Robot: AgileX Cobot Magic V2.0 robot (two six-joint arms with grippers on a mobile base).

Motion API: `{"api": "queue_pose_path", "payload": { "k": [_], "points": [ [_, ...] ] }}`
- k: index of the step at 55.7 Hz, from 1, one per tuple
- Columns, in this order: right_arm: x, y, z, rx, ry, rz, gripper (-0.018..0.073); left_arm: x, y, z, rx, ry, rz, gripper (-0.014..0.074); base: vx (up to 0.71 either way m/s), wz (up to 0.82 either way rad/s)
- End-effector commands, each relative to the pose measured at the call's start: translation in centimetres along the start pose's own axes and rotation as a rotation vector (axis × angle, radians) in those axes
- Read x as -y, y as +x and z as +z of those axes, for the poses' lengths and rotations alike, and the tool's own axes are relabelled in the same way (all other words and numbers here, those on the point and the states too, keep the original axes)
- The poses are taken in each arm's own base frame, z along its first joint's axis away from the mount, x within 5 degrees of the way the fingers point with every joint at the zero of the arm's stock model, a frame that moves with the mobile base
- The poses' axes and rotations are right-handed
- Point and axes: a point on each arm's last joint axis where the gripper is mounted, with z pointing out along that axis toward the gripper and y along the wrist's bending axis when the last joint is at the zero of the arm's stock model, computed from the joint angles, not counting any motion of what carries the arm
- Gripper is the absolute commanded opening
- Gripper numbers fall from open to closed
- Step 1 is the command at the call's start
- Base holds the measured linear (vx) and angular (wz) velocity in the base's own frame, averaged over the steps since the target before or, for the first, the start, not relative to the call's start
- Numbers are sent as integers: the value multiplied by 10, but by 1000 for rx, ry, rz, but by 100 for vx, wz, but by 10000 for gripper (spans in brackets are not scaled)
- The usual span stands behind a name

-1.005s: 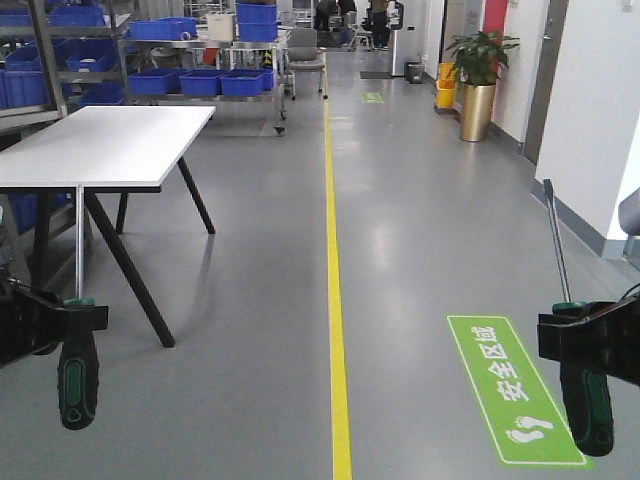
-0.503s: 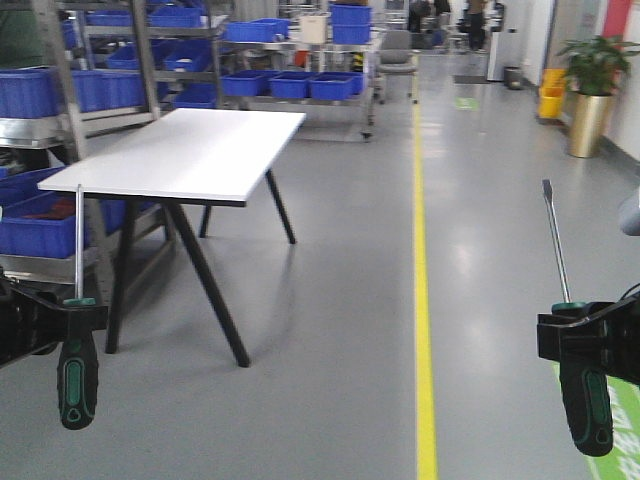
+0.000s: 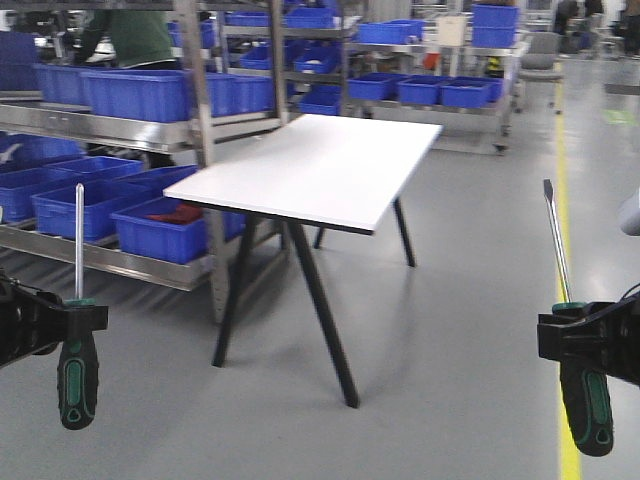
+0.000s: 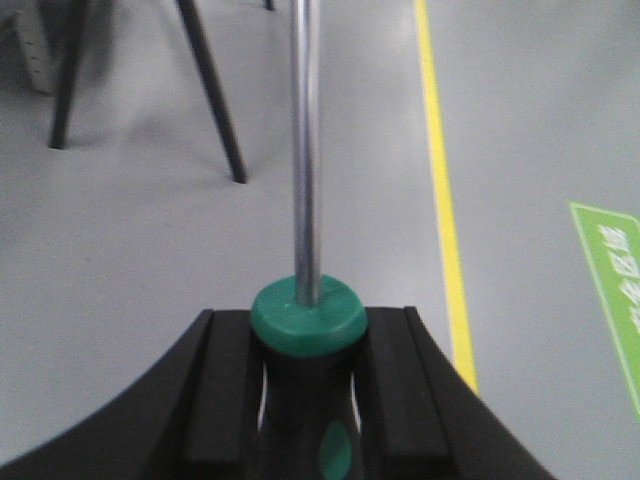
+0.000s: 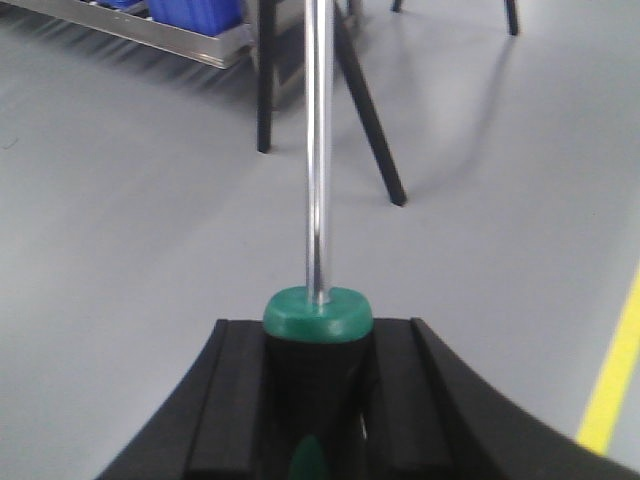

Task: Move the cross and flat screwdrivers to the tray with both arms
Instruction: 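Drive along the aisle toward the blue-bin shelving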

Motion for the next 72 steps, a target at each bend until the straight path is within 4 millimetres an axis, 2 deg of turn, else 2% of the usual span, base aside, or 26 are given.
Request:
{"api": "queue_pose_path", "payload": {
  "k": [1,72],
  "points": [
    [-1,-18,-13,138,-9,-5,-8,6,-16,-13,118,-3,-17,-1,46,49],
    [-1,-18,-13,138,-9,-5,-8,6,-16,-13,116,-2,-17,-1,52,56]
  ]
}}
